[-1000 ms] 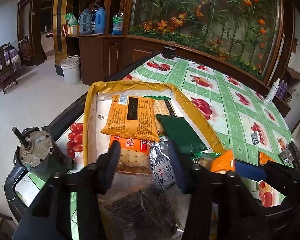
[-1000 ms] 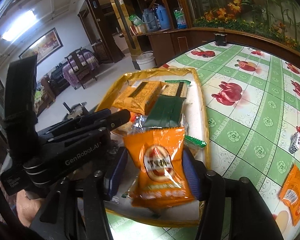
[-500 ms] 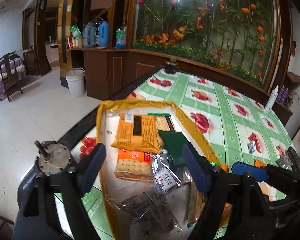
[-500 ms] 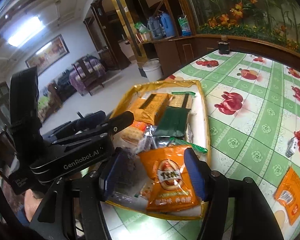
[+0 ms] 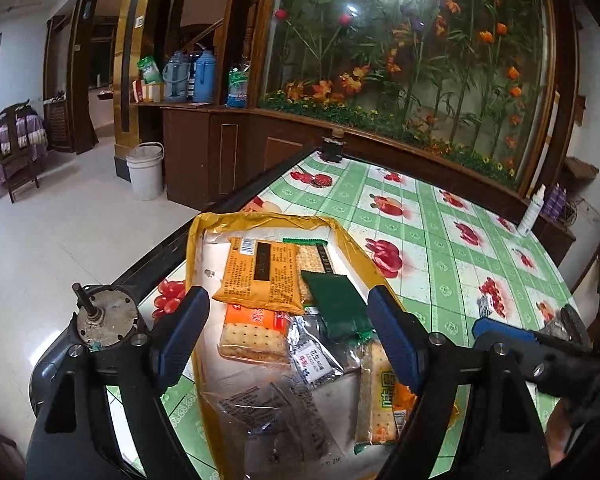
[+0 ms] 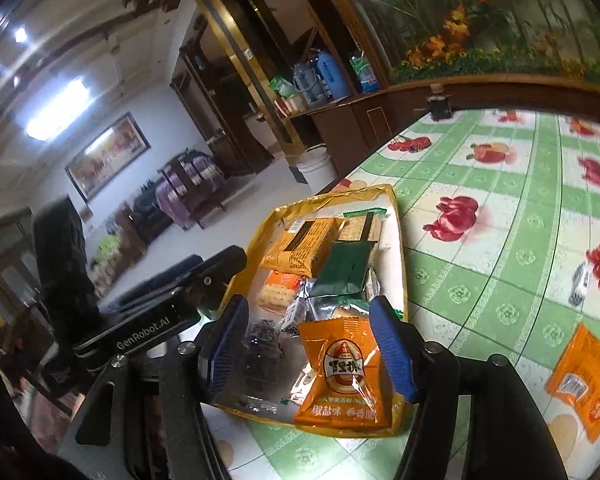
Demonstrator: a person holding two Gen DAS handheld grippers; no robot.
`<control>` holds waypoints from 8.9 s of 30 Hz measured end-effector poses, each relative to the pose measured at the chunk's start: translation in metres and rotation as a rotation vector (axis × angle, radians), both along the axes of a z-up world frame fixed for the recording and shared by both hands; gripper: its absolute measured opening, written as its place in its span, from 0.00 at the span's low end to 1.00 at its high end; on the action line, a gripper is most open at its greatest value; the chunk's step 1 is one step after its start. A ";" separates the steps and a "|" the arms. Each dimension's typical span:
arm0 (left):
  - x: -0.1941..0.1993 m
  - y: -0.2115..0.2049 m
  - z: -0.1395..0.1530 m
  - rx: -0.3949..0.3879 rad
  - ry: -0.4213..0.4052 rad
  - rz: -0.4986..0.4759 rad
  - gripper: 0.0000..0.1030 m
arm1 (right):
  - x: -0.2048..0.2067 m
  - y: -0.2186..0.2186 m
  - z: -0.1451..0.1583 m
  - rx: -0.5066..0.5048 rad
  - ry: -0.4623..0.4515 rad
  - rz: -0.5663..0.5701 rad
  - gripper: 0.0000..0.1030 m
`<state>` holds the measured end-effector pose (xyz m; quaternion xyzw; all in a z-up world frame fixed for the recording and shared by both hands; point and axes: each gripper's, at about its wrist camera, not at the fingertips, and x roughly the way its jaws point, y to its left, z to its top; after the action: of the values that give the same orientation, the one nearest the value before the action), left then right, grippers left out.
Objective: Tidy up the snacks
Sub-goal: 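Open both tools over the tray to release the orange chip bag, then grasp the silver foil bag with the right tool while the left tool returns to the table, then grasp the small orange pack with the left tool while the right tool holds the foil bag, then carry the foil bag and orange pack over the tray with both tools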
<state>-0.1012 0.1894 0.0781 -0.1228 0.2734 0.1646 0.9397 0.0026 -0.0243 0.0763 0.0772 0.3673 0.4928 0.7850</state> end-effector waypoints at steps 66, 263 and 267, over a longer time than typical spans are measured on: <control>0.022 -0.118 -0.005 0.009 0.122 -0.375 0.79 | 0.083 -0.178 -0.031 -0.364 0.089 -0.342 0.67; 0.003 -0.062 -0.050 0.146 0.153 -0.041 0.31 | 0.037 0.115 -0.037 -0.350 -0.072 -0.064 0.61; 0.002 -0.061 -0.050 0.150 0.153 -0.037 0.32 | 0.038 0.114 -0.037 -0.347 -0.070 -0.061 0.62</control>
<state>-0.0987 0.1281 0.0277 -0.0343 0.3334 0.1759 0.9256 0.0404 0.0899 0.0395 -0.0653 0.4169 0.4006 0.8133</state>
